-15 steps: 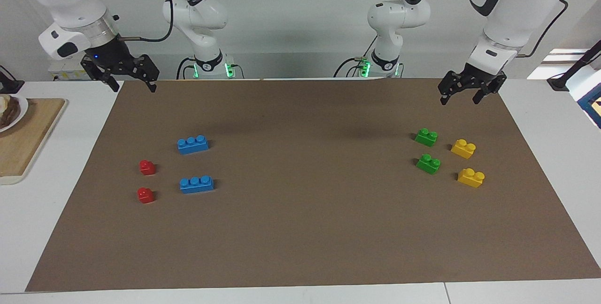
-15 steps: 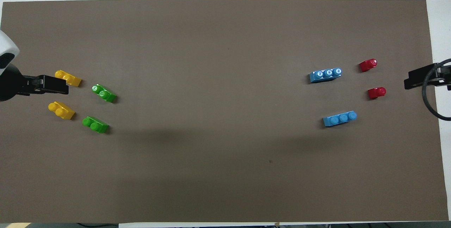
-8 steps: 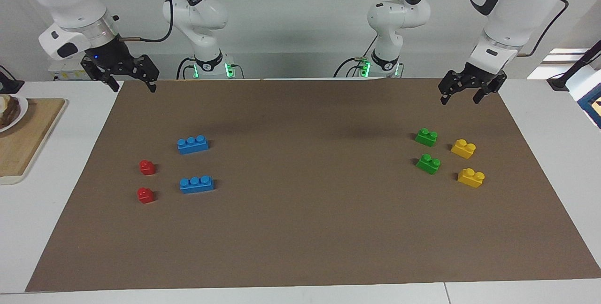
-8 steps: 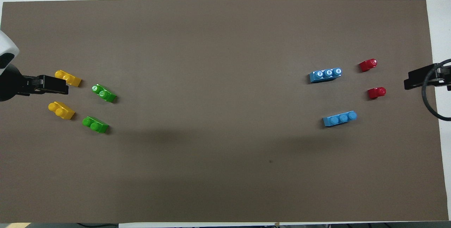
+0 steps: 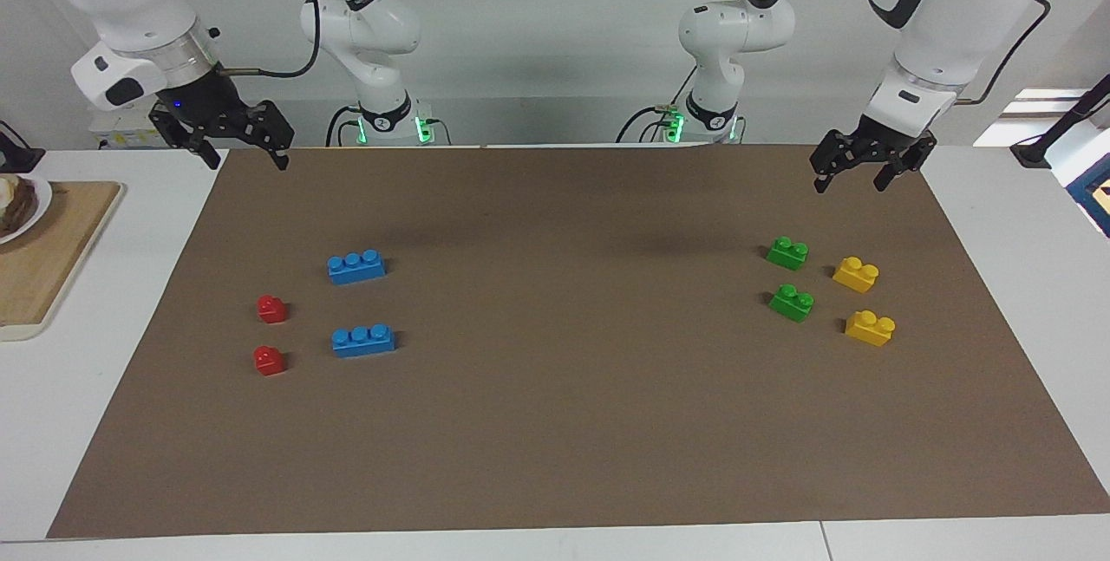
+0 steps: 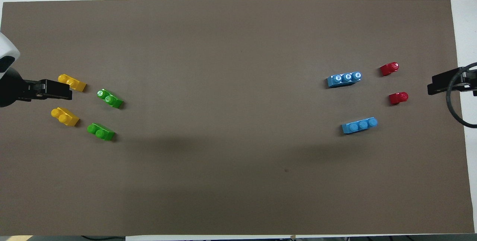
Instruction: Remove green block with left arm and hold with right
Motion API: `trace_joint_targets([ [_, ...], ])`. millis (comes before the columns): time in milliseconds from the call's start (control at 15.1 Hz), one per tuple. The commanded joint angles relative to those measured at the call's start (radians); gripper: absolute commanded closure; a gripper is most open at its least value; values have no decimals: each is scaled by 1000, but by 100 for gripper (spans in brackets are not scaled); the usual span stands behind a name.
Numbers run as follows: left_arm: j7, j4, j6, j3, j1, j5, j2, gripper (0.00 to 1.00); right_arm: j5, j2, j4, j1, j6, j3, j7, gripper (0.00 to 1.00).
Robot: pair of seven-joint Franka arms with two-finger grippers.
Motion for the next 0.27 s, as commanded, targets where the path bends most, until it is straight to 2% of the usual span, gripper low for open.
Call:
trace_joint_targets([
  [0, -11, -8, -18, 6, -7, 9, -18, 0, -24, -24, -28, -3, 8, 5, 12, 2],
  [199, -11, -8, -18, 6, -5, 9, -18, 0, -24, -25, -28, -3, 8, 5, 15, 1],
])
